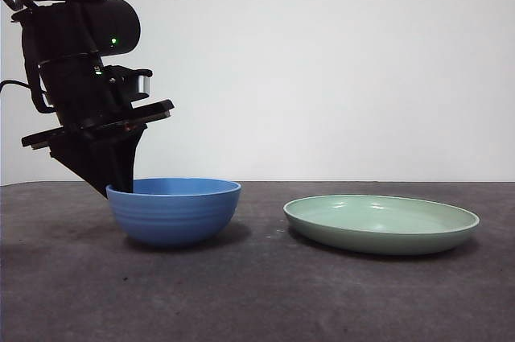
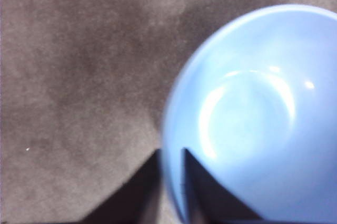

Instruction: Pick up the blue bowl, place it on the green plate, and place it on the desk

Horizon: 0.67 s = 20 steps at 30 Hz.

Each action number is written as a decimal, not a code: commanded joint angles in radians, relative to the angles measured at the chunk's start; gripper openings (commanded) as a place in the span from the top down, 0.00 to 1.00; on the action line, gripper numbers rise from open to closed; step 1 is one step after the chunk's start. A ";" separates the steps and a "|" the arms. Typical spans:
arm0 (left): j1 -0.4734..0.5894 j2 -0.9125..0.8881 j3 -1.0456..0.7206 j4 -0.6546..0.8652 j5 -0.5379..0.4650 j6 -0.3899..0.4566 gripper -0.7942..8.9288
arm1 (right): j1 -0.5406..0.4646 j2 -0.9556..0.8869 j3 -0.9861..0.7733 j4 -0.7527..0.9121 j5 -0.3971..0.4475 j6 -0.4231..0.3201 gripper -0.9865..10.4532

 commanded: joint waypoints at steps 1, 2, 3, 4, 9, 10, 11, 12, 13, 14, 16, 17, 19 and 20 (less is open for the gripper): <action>-0.005 0.022 0.020 0.006 -0.003 -0.023 0.91 | 0.002 0.005 0.018 0.010 -0.002 0.004 0.53; -0.005 0.022 0.020 0.008 -0.003 -0.027 0.91 | 0.002 0.005 0.018 0.010 -0.002 0.004 0.53; -0.005 0.022 0.020 0.009 -0.004 -0.027 0.91 | 0.002 0.005 0.018 0.010 -0.002 0.004 0.53; -0.005 0.022 0.020 0.011 -0.004 -0.028 0.91 | 0.002 0.005 0.018 0.010 -0.002 0.004 0.53; -0.005 0.009 0.026 0.017 -0.003 -0.034 0.91 | 0.002 0.005 0.018 0.010 -0.002 0.004 0.53; -0.005 -0.002 0.029 0.017 -0.002 -0.041 0.91 | 0.002 0.005 0.018 0.010 -0.002 0.004 0.53; -0.006 -0.013 0.032 0.018 -0.002 -0.047 0.91 | 0.002 0.005 0.018 0.010 -0.002 0.004 0.53; -0.009 -0.025 0.037 0.018 -0.002 -0.050 0.91 | 0.002 0.005 0.018 0.010 -0.002 0.004 0.53; -0.013 -0.039 0.043 0.016 -0.002 -0.053 0.91 | 0.002 0.005 0.018 0.010 -0.002 0.004 0.53; -0.017 -0.053 0.053 0.010 -0.002 -0.056 0.91 | 0.002 0.005 0.018 0.010 -0.001 0.004 0.53; -0.029 -0.077 0.079 -0.010 0.004 -0.060 0.91 | 0.002 0.005 0.018 0.011 0.000 0.004 0.53; -0.039 -0.086 0.095 -0.022 0.010 -0.061 0.91 | 0.002 0.005 0.018 0.012 0.002 0.005 0.53; -0.061 -0.095 0.133 -0.051 0.017 -0.063 0.91 | 0.002 0.005 0.018 0.013 0.008 0.013 0.53; -0.075 -0.096 0.157 -0.068 0.017 -0.063 0.91 | 0.002 0.005 0.018 0.013 0.014 0.020 0.53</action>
